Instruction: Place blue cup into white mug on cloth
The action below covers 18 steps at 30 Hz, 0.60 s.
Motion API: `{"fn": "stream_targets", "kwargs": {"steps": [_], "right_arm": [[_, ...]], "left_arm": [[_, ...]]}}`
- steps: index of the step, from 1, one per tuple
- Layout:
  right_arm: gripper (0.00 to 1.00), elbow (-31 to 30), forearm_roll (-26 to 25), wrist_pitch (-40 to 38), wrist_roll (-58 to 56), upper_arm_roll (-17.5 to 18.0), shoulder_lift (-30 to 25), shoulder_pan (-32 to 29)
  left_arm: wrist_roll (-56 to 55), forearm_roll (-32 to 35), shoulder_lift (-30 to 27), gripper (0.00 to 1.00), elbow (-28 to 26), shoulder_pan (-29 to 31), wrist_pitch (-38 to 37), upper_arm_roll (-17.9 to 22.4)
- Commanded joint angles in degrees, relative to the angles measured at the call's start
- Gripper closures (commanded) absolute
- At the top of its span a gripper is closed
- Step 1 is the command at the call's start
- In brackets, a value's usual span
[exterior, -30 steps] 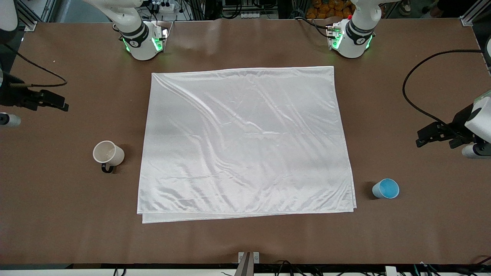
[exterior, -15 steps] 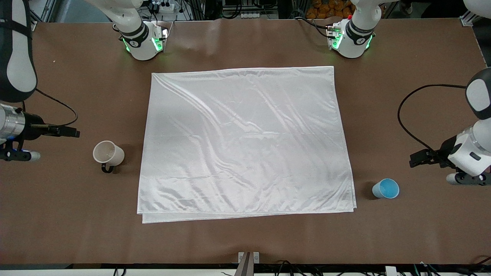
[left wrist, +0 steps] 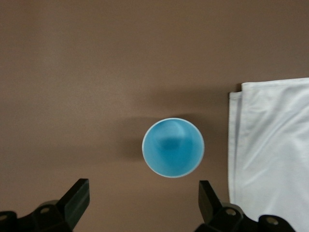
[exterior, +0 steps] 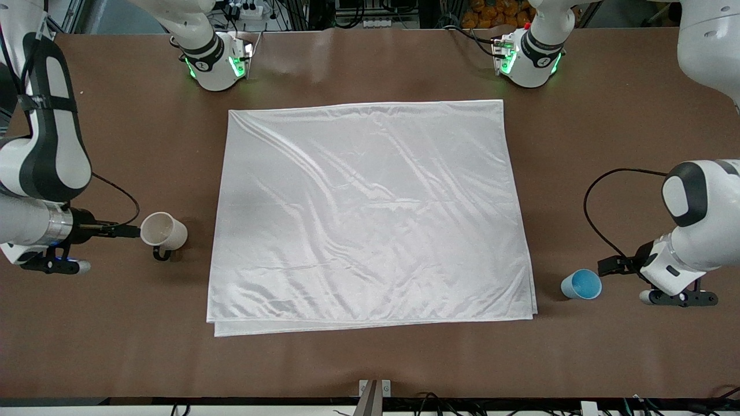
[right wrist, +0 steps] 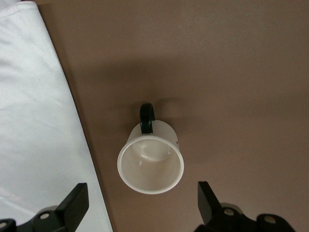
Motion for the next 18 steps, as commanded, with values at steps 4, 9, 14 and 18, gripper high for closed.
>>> {"fn": "stream_targets", "kwargs": {"steps": [4, 9, 14, 18], "right_arm": [[0.0, 1.23, -0.32, 5.35, -0.2, 0.45, 4.62, -0.24], [0.0, 1.31, -0.32, 7.99, -0.2, 0.45, 7.08, 0.12], [0.0, 1.4, -0.85, 8.26, -0.2, 0.45, 9.46, 1.0], [0.0, 1.4, -1.55, 8.34, -0.2, 0.53, 10.69, 1.17]], "left_arm": [[1.07, 3.64, 2.93, 0.0, 0.95, 0.52, 2.39, -0.33], [1.07, 3.64, 4.95, 0.0, 0.95, 0.52, 5.38, -0.33], [1.15, 3.65, 6.53, 0.0, 0.95, 0.52, 8.01, -0.25], [1.07, 3.64, 7.77, 0.0, 0.95, 0.43, 9.42, -0.25]]}}
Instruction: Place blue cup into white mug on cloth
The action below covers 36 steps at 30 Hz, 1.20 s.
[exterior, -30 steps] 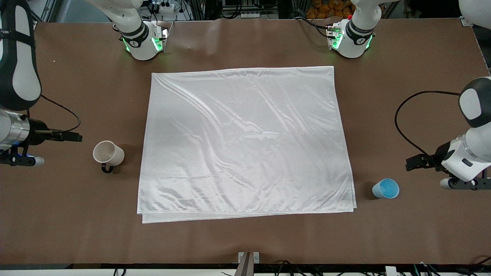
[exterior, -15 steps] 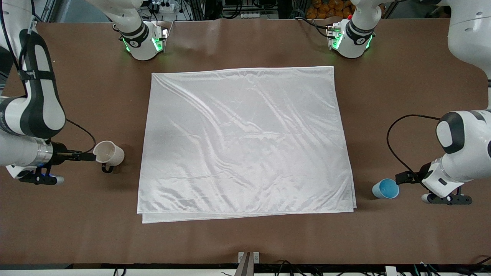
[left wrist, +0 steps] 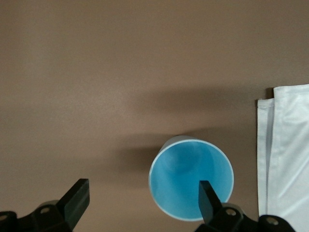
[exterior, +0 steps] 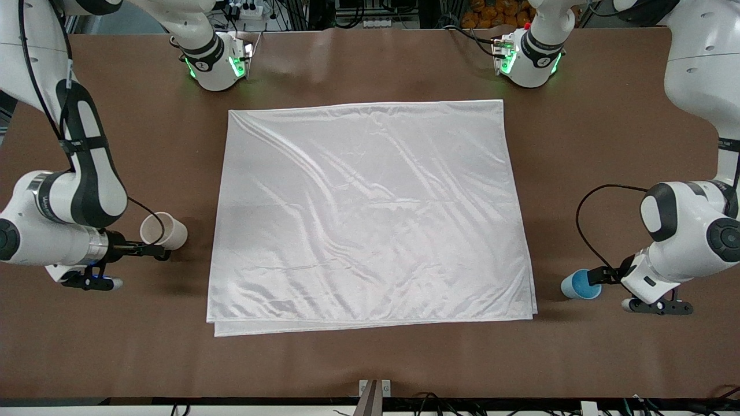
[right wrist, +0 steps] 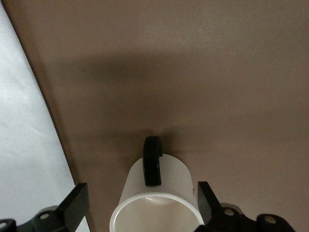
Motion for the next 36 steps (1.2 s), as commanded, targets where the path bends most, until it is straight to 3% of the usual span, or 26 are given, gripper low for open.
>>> {"fn": "stream_targets", "kwargs": {"steps": [1, 8, 10, 11, 13, 16, 18, 26, 36], "right_arm": [[0.0, 1.36, -1.51, 0.14, -0.26, 0.29, 2.47, 0.2], [0.0, 1.1, -1.86, 1.81, -0.44, 0.29, 3.35, 0.2], [0.3, 1.01, -1.86, 1.81, -1.57, 0.29, 3.53, 0.2], [0.48, 1.01, -1.86, 1.81, -2.36, 0.29, 3.53, 0.2], [0.75, 1.01, -1.78, 2.16, -3.25, 0.29, 3.53, 0.11], [0.94, 0.75, -1.77, 2.6, -3.42, 0.29, 3.53, -0.07], [0.97, 0.66, -1.77, 2.69, -3.43, 0.29, 3.62, 0.02], [1.0, 0.57, -1.77, 2.6, -3.51, 0.29, 3.53, 0.02], [1.0, 0.66, -1.69, -0.38, -4.04, 0.64, 1.6, 0.46]], "left_arm": [[0.81, 1.2, 2.04, 0.0, 0.79, 0.25, 2.18, -0.22], [0.89, 1.29, 3.28, 0.0, 0.79, 0.43, 2.97, -0.22], [0.89, 1.29, 3.54, 0.0, 0.79, 0.43, 3.67, -0.22], [0.89, 1.29, 3.8, 0.03, 0.79, 0.43, 3.85, -0.22], [0.89, 1.29, 3.98, 0.1, 0.79, 0.43, 3.94, -0.22], [0.89, 1.29, 4.24, 0.21, 0.7, 0.43, 4.03, -0.22], [0.89, 1.37, 4.68, 0.34, 0.79, 0.34, 4.11, -0.22], [0.81, 1.99, 6.0, 1.0, 0.79, -0.1, 5.34, -0.22], [0.02, 1.99, 6.27, 1.0, 0.79, -1.5, 5.34, -0.14]]}}
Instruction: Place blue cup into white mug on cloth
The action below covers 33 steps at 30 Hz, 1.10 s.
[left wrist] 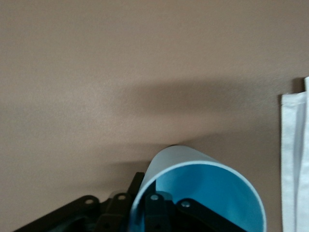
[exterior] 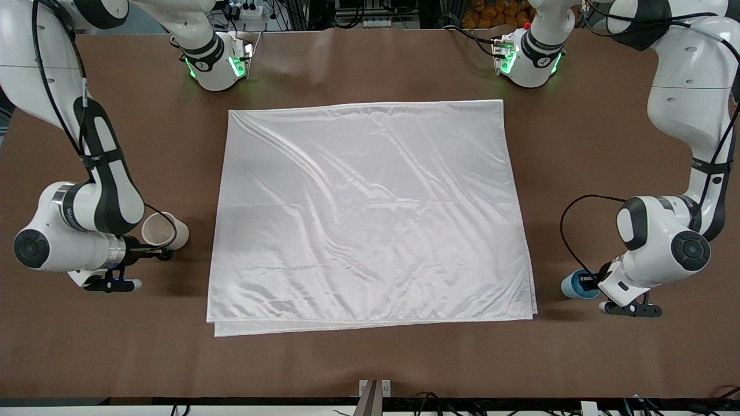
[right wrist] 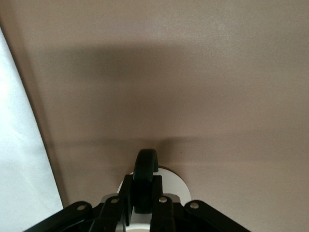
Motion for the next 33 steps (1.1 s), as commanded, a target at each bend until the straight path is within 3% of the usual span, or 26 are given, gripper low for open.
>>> {"fn": "stream_targets", "kwargs": {"steps": [1, 15, 27, 33], "right_arm": [[1.0, 0.55, -0.73, -3.0, -0.66, 0.55, -1.77, 0.19], [1.0, 1.43, -0.12, -7.84, 2.14, 0.63, -6.16, 3.53], [1.0, 4.77, 0.41, -8.63, 19.71, 0.72, -5.99, 12.05], [1.0, 6.88, 6.37, -8.45, 28.07, 0.63, -5.11, 16.62]], "left_arm": [[-0.2, 1.37, 0.55, 1.0, 0.57, -1.21, 0.33, 0.27], [-0.38, 2.77, -5.6, 1.0, 0.75, -1.83, -2.21, -0.34], [-0.38, 1.72, -16.5, 1.0, 0.92, -3.32, -13.64, -3.85], [-0.38, -0.56, -20.36, 1.0, 0.92, -3.06, -17.24, -5.97]]}}
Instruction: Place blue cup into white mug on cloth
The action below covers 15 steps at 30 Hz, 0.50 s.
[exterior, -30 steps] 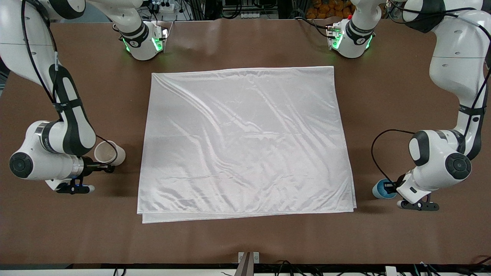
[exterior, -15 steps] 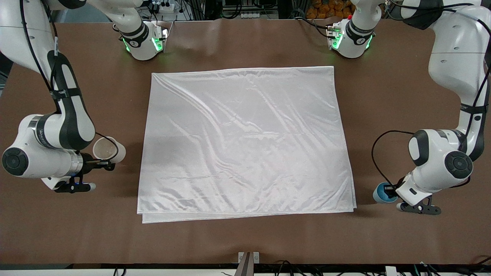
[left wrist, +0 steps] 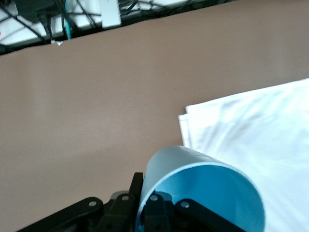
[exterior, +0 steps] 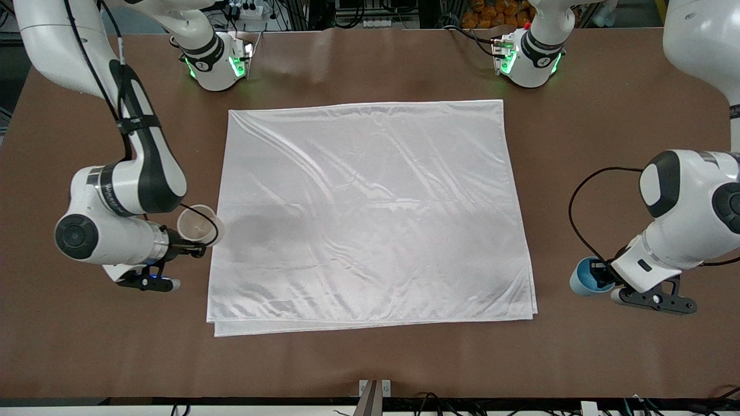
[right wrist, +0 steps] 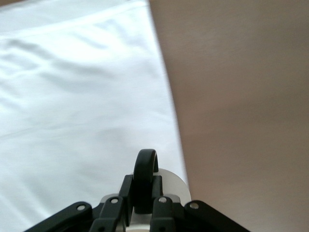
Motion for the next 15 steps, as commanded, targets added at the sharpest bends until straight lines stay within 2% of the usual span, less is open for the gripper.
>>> {"fn": "stream_targets", "kwargs": {"steps": [1, 7, 15], "right_arm": [[1.0, 2.53, 5.14, -0.86, 6.56, -0.27, 0.67, 3.22], [1.0, 3.76, 9.27, -0.77, 12.1, -0.27, 1.11, 6.56], [1.0, 6.13, 9.63, -0.25, 20.1, -0.27, 2.69, 12.01]], "left_arm": [[-0.14, -2.52, -4.25, 1.0, -1.5, 0.3, -3.16, -1.17], [-0.14, -5.16, -7.06, 1.0, -1.5, 0.38, -7.21, -2.75], [-0.14, -5.34, -9.26, 1.0, 0.25, 0.21, -12.21, -3.99]]}}
